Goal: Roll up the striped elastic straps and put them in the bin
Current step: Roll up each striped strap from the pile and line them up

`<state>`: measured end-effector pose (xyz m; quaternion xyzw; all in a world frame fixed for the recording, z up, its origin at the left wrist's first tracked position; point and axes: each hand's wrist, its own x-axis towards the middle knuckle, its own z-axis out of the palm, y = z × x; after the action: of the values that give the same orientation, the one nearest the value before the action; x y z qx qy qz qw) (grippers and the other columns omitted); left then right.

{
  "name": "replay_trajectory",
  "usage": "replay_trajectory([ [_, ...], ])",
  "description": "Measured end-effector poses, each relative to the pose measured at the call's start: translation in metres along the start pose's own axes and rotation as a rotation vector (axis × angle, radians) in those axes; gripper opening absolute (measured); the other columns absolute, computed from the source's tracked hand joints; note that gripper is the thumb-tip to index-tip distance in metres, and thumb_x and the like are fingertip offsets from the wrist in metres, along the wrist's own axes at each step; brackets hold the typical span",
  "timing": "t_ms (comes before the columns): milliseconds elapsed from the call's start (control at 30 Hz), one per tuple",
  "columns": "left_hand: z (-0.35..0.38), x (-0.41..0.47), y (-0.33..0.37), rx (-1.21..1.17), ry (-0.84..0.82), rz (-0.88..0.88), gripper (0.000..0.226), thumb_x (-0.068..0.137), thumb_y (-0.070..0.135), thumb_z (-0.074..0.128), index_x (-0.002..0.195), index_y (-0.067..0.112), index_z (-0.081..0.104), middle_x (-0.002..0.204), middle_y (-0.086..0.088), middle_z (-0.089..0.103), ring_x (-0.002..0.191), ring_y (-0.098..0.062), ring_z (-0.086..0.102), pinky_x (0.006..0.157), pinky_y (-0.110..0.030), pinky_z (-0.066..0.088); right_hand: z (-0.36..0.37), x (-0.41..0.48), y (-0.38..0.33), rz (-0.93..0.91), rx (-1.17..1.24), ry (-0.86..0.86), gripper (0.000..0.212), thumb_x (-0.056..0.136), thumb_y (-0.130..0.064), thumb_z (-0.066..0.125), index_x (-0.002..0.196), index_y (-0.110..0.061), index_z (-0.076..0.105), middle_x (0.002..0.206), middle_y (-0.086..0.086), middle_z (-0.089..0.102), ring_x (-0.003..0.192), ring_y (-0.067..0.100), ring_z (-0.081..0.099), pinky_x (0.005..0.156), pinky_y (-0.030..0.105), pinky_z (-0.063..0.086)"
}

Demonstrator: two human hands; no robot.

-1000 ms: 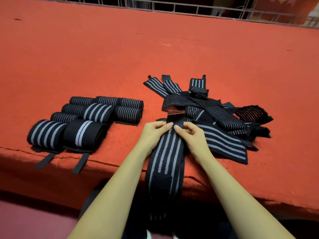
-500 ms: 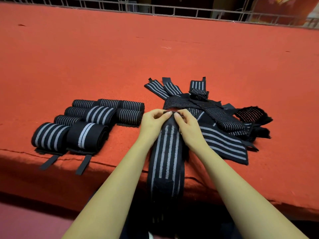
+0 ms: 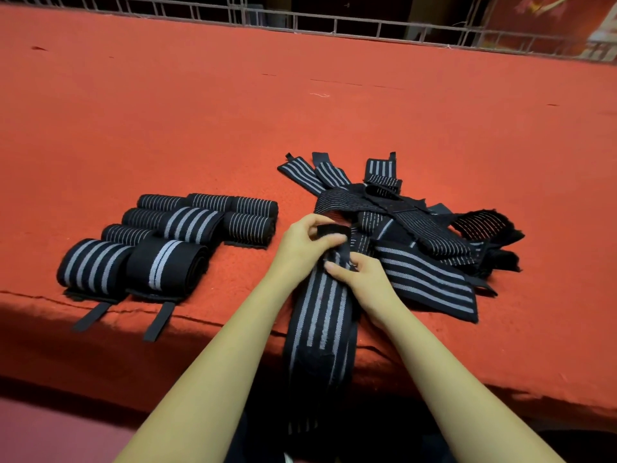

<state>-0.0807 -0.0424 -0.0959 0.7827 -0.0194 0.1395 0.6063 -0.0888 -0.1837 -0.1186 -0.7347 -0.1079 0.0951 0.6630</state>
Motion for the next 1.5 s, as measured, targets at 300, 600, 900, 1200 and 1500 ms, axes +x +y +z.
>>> replay_trajectory([
  [300, 0.001, -0.017, -0.007, -0.127, -0.006, 0.033, 0.010, 0.088, 0.019, 0.067, 0.085, 0.016, 0.076, 0.086, 0.006, 0.074, 0.084, -0.002, 0.066, 0.079, -0.015, 0.046, -0.003, 0.001, 0.009, -0.030, 0.047, 0.080, 0.015, 0.088, -0.012, 0.067, 0.085, 0.002, 0.068, 0.081, 0.010, 0.070, 0.076, 0.013, 0.061, 0.072, 0.027, 0.049],
  [600, -0.002, -0.031, -0.030, -0.080, -0.098, -0.032, 0.007, 0.093, 0.021, 0.061, 0.096, 0.019, 0.067, 0.095, 0.009, 0.068, 0.088, 0.002, 0.061, 0.081, -0.014, 0.043, -0.004, -0.006, 0.012, -0.086, -0.104, -0.048, 0.020, 0.092, -0.015, 0.063, 0.109, -0.006, 0.065, 0.104, 0.004, 0.071, 0.096, 0.009, 0.065, 0.088, 0.021, 0.048],
  [900, 0.000, -0.036, -0.032, 0.085, -0.153, -0.029, 0.021, 0.093, 0.044, 0.052, 0.099, 0.027, 0.063, 0.098, 0.012, 0.068, 0.094, -0.002, 0.061, 0.088, -0.028, 0.045, 0.001, -0.009, 0.013, -0.104, 0.016, 0.030, 0.010, 0.094, -0.010, 0.059, 0.103, -0.011, 0.061, 0.104, 0.004, 0.068, 0.095, 0.008, 0.062, 0.089, 0.023, 0.047],
  [1200, -0.005, -0.035, -0.024, -0.185, -0.185, -0.028, 0.022, 0.093, 0.008, 0.059, 0.113, 0.017, 0.065, 0.111, 0.003, 0.068, 0.097, -0.003, 0.064, 0.087, -0.018, 0.047, 0.001, -0.008, 0.016, -0.111, 0.125, 0.039, 0.017, 0.092, -0.014, 0.060, 0.108, -0.009, 0.064, 0.110, 0.007, 0.069, 0.104, 0.017, 0.065, 0.097, 0.033, 0.048],
  [1500, -0.008, -0.037, -0.023, -0.250, -0.204, -0.063, 0.031, 0.092, 0.008, 0.062, 0.121, 0.020, 0.061, 0.108, -0.004, 0.071, 0.079, -0.008, 0.064, 0.075, -0.022, 0.052, 0.000, -0.008, 0.014, -0.079, 0.109, 0.082, 0.019, 0.095, -0.011, 0.057, 0.110, 0.000, 0.059, 0.097, 0.004, 0.068, 0.088, 0.009, 0.064, 0.081, 0.022, 0.050],
])
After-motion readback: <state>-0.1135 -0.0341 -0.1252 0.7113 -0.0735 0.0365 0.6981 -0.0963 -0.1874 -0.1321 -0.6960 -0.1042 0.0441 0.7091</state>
